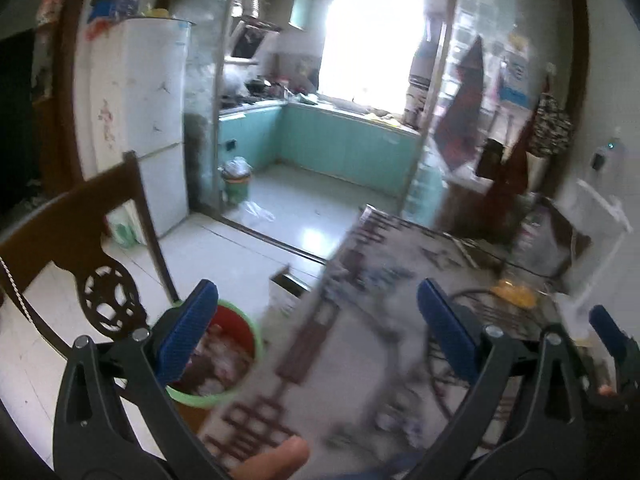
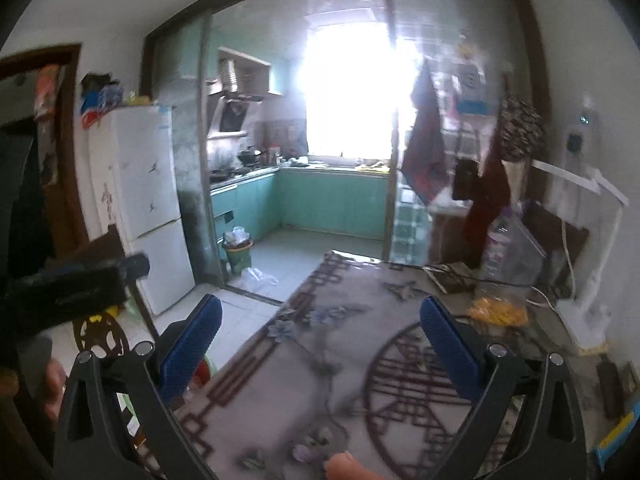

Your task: Collect trash

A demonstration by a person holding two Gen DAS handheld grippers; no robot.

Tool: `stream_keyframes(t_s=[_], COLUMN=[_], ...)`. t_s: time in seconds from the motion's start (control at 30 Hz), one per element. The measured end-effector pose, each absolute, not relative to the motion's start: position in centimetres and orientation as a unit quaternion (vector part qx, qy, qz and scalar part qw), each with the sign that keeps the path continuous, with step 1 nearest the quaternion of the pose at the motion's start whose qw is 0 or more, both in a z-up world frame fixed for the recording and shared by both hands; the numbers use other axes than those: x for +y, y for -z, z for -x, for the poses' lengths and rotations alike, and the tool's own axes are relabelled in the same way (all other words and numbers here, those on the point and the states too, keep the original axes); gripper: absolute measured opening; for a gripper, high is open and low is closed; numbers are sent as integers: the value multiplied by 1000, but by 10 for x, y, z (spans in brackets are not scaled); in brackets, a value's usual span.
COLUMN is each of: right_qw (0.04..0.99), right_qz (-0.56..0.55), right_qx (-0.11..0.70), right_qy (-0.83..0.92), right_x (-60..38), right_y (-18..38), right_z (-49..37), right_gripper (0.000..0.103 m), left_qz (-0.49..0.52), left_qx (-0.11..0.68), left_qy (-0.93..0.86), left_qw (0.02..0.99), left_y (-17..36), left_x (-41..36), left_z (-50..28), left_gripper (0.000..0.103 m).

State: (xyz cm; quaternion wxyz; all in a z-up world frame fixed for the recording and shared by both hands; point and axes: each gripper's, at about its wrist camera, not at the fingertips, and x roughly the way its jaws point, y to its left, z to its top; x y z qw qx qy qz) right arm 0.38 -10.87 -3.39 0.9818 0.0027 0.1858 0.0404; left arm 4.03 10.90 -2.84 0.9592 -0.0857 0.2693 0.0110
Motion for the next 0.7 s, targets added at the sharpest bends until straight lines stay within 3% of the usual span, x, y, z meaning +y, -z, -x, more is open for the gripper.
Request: stream_keyframes(t_s=[0.27, 0.7], right_qw=[981, 979], right_qz=[-4, -29], right_qx=[190, 198], right_qy=[-27, -45], right_x=[-163, -188], right_y=[34, 31], right_z=[23, 21], right_gripper=[96, 96], left_qz=[79, 47], left_qx=[272, 253], left_qy=[-30, -67], left_qw=[959, 964], left_y=[23, 18], left_x=[58, 41], left_z=[-21, -1], left_gripper=[98, 98])
